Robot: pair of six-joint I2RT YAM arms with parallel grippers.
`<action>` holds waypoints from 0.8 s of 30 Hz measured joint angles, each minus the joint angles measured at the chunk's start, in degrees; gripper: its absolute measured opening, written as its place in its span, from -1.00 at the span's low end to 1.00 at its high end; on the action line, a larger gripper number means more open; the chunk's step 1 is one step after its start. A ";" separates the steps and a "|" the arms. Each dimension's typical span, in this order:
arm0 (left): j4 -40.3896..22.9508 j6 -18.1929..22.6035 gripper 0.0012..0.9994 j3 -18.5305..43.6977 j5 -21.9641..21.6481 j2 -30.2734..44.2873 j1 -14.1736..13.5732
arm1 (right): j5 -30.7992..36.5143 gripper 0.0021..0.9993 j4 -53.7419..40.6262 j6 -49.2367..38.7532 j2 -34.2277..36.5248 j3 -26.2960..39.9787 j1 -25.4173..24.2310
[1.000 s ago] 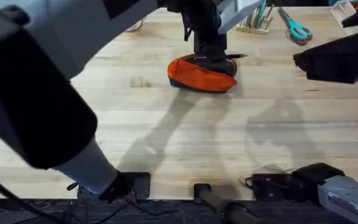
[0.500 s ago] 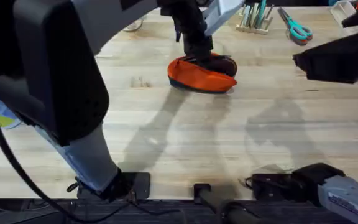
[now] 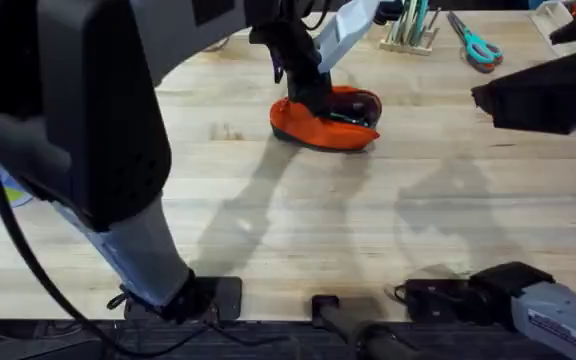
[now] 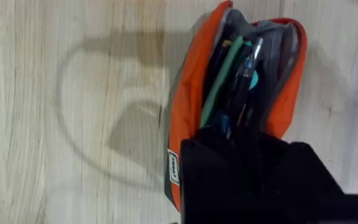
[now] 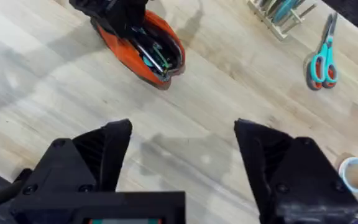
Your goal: Unzip the bag, pick up the pens from the table one at a time and place them inside, then zip the bag closed.
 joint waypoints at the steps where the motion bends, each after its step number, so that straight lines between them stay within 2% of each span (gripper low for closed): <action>1: -0.02 0.00 -0.92 0.00 0.01 -0.02 0.00 | 0.00 1.00 0.00 -0.02 0.00 0.00 0.00; 5: 0.00 0.00 -0.91 0.00 0.01 -0.01 0.00 | 0.00 1.00 0.00 -0.02 0.00 0.00 0.00; 9: 0.00 0.07 -0.59 -0.01 0.03 -0.01 0.00 | 0.00 1.00 0.00 -0.02 0.00 0.00 0.00; 11: -0.02 0.24 -0.26 0.00 0.03 -0.02 0.00 | 0.00 1.00 0.00 -0.02 0.00 0.00 0.00; 14: -0.07 0.37 0.68 -0.02 0.03 0.01 0.00 | 0.00 0.99 0.00 -0.02 0.00 0.00 0.00; 15: -0.09 0.20 0.91 -0.02 0.05 0.01 0.00 | 0.00 1.00 0.00 -0.02 0.00 0.00 0.00; 17: -0.09 0.33 0.98 -0.02 0.05 0.01 0.00 | 0.00 1.00 0.00 -0.02 0.00 0.00 0.00; 24: -0.07 0.35 0.99 -0.02 0.20 0.00 0.00 | 0.00 1.00 0.00 -0.02 0.00 0.00 0.00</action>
